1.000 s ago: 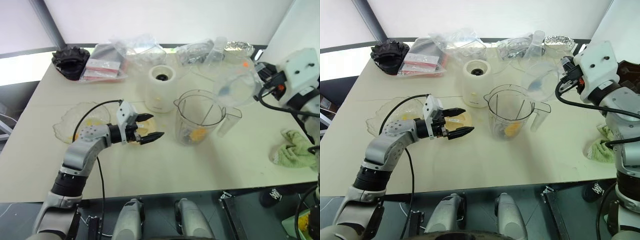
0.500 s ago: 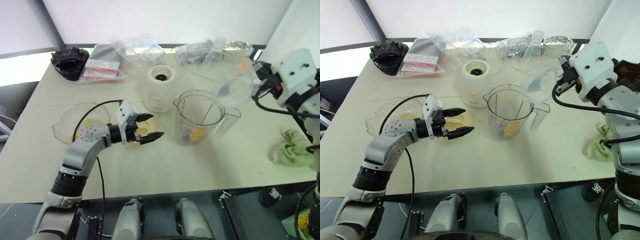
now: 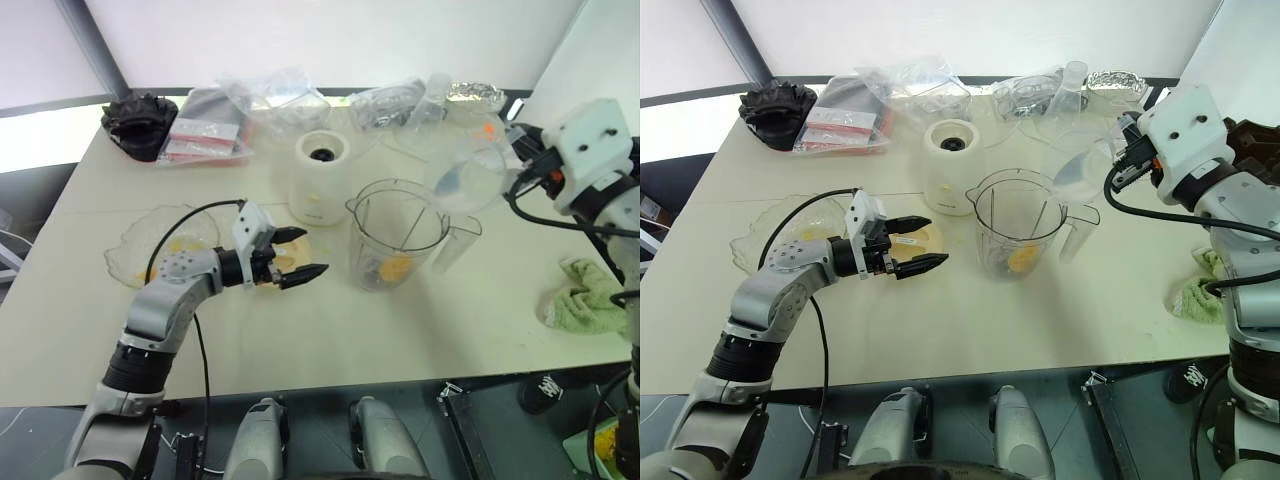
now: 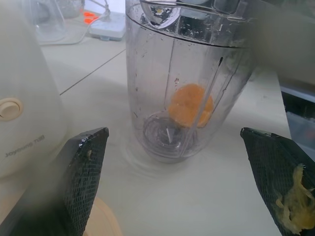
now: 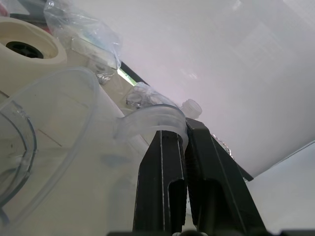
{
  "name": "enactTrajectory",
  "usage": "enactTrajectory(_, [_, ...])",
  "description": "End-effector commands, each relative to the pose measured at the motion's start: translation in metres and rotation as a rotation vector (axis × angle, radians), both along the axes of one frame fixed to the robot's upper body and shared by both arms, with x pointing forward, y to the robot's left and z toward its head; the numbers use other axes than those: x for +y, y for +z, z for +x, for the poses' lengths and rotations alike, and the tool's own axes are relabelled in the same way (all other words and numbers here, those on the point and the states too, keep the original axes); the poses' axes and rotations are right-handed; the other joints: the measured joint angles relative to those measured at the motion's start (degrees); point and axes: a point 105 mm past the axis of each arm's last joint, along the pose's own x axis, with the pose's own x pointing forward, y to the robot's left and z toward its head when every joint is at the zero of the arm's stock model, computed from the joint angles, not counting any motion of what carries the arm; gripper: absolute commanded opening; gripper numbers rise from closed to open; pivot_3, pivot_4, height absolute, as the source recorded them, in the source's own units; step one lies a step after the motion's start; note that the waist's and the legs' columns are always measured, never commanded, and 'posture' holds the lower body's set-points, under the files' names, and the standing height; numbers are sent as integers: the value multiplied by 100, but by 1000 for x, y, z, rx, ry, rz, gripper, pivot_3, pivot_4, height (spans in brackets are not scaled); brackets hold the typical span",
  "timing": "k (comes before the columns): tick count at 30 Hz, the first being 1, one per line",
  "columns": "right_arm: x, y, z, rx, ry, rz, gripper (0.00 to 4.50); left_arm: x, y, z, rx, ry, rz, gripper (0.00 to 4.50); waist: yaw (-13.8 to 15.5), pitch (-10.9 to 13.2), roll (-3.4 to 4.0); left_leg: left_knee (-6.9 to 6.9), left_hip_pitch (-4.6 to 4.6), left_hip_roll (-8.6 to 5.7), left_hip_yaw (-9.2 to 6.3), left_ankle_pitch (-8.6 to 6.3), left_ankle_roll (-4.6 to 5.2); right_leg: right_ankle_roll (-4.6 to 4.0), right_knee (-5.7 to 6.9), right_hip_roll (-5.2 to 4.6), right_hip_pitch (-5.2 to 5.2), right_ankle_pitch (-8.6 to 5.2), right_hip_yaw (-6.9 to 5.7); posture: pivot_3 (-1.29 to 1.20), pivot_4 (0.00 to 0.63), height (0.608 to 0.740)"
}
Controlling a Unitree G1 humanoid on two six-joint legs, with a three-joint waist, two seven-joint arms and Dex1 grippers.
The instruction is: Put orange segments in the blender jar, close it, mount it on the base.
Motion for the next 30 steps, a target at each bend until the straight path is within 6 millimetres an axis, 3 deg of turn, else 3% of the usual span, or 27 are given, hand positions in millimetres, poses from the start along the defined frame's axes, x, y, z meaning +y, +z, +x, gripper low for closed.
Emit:
enactTrajectory(1, [-3,15,-7,-57,-12,78,59,-1,8,0,-32,-6,-6,4500,0,0,0,0,0,0,0,0,0,0,0,0,0,0,0,0,150,740])
enactTrajectory(13, [-34,20,-5,-48,-93,477,59,0,8,1,-31,-4,-2,4500,2,0,0,1,-1,0,0,0,0,1,2,0,0,0,0,0,150,740])
enactTrajectory(18, [-44,13,-4,-15,-129,599,59,1,8,1,-30,-2,2,4500,5,-1,0,1,-1,0,0,0,0,1,2,-1,0,1,0,0,150,740])
enactTrajectory(22, [-61,-8,0,12,-207,742,59,1,9,2,-28,1,1,4500,2,-1,-1,0,-1,0,0,0,0,1,2,0,0,1,0,0,150,740])
enactTrajectory(27, [-100,-45,8,51,-382,968,59,2,9,1,-24,4,7,4500,4,-2,1,1,0,-1,2,0,0,2,6,0,0,1,2,0,150,740])
enactTrajectory(30, [-117,-61,13,29,-461,988,59,3,9,1,-21,6,12,4500,-3,-2,1,1,-1,-2,3,0,0,2,6,-1,0,1,2,0,150,740])
